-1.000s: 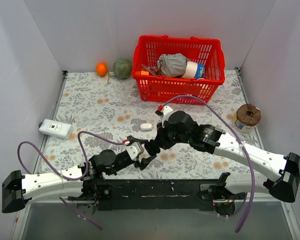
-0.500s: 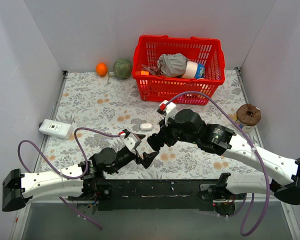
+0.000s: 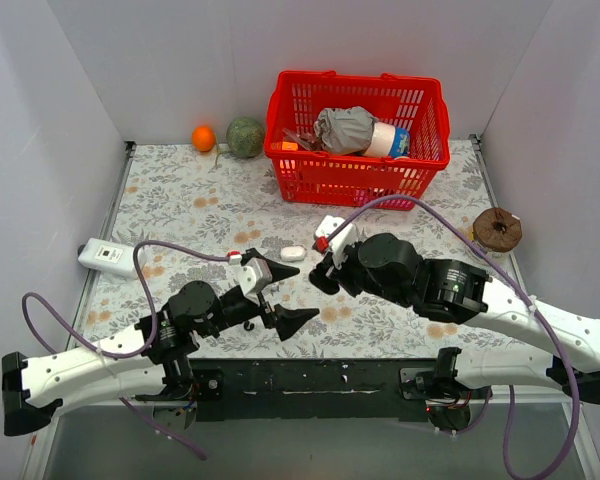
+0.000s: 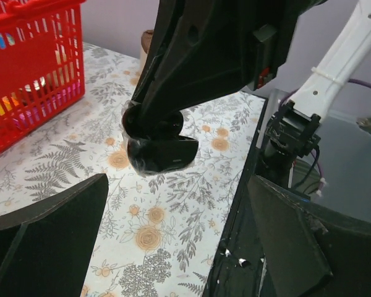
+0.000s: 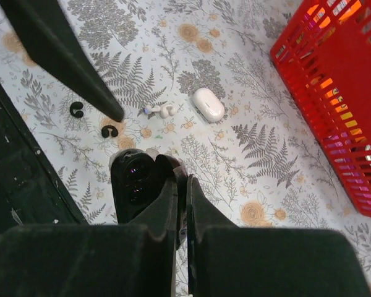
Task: Insert the wireless bluetooth earbuds into the charging case
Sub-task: Adjust the charging case.
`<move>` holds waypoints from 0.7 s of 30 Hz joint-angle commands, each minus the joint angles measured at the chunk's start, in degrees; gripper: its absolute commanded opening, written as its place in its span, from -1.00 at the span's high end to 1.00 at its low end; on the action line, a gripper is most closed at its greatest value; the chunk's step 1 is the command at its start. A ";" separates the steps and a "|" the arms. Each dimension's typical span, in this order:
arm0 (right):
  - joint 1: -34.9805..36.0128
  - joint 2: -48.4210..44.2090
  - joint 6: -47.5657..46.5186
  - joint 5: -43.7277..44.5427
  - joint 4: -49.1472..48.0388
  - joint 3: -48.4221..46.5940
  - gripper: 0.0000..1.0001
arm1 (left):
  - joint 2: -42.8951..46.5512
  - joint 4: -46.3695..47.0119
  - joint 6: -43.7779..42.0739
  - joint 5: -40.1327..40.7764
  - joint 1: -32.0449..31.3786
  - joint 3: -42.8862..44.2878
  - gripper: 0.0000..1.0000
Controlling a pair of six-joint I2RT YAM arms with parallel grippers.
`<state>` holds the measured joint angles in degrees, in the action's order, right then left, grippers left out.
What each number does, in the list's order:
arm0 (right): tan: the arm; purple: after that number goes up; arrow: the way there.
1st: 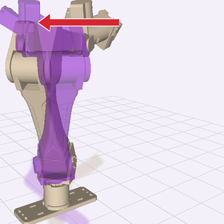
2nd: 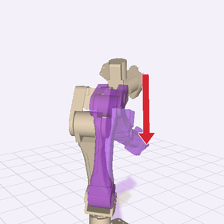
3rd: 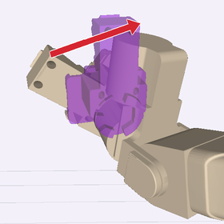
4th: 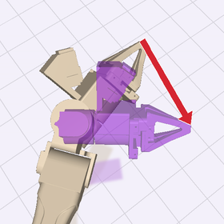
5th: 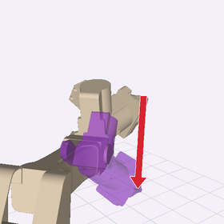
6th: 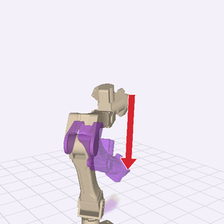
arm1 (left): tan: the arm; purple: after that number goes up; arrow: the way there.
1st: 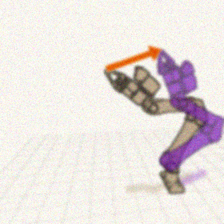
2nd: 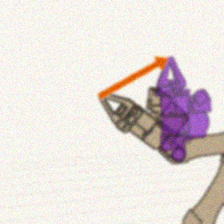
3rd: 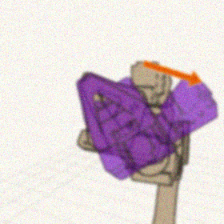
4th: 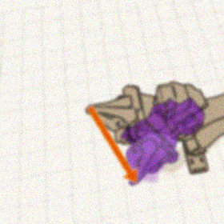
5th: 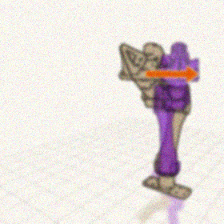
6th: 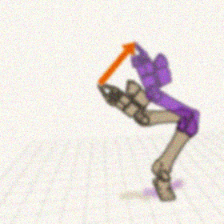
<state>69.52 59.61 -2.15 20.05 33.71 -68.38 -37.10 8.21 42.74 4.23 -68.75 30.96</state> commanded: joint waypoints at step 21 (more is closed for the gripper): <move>13.01 -0.20 -12.96 9.04 -5.85 -2.55 0.97 | -11.24 5.84 7.53 -50.90 22.52 4.20 -0.49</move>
<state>82.17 59.61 -13.76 28.38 31.11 -68.40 -48.12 9.93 49.10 -40.18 -46.50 33.58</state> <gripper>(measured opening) 0.059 0.761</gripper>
